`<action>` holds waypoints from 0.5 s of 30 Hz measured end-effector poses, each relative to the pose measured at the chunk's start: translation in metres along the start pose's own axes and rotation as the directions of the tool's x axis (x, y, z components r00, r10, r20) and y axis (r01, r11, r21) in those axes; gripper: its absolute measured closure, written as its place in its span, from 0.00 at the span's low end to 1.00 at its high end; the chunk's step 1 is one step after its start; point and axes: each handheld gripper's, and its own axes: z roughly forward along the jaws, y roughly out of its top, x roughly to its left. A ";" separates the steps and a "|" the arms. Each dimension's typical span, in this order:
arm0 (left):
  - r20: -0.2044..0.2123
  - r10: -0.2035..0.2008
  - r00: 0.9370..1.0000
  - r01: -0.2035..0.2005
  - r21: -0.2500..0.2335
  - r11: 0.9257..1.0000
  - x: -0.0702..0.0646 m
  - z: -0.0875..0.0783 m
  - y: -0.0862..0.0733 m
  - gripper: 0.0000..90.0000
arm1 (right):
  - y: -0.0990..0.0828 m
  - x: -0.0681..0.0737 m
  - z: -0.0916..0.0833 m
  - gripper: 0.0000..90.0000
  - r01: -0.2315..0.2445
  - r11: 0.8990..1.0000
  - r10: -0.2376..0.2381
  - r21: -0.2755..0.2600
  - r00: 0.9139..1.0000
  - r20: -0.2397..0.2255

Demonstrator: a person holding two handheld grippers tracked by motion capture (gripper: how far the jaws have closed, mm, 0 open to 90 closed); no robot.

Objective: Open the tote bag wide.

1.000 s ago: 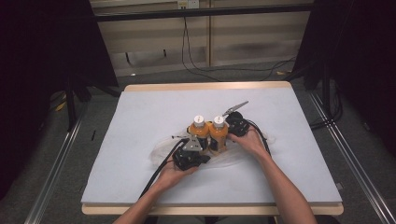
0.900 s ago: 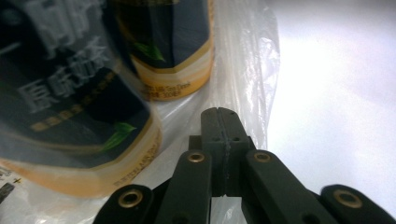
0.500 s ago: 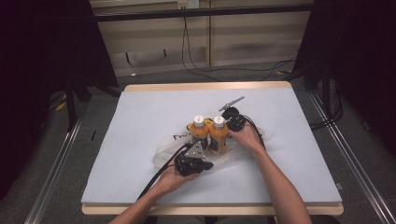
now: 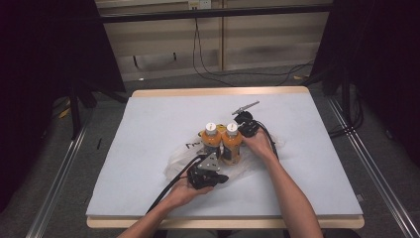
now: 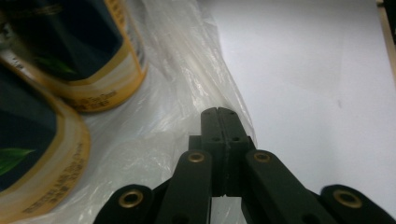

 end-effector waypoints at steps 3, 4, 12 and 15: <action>0.003 -0.011 1.000 0.011 -0.006 1.000 0.000 0.000 0.000 1.00 | 0.001 -0.001 0.002 1.00 -0.002 1.000 0.002 -0.008 1.000 0.007; 0.007 -0.009 1.000 0.009 -0.006 1.000 0.000 0.000 0.000 1.00 | 0.002 -0.001 0.002 1.00 -0.008 1.000 0.008 -0.005 1.000 0.005; 0.035 0.011 0.999 -0.011 -0.008 1.000 -0.008 0.001 0.000 1.00 | 0.010 -0.007 0.009 1.00 -0.027 0.999 0.027 -0.024 1.000 0.015; 0.036 0.019 0.999 -0.019 0.007 1.000 -0.008 0.000 0.001 1.00 | 0.011 -0.009 0.012 1.00 -0.029 0.999 0.029 -0.044 0.999 0.020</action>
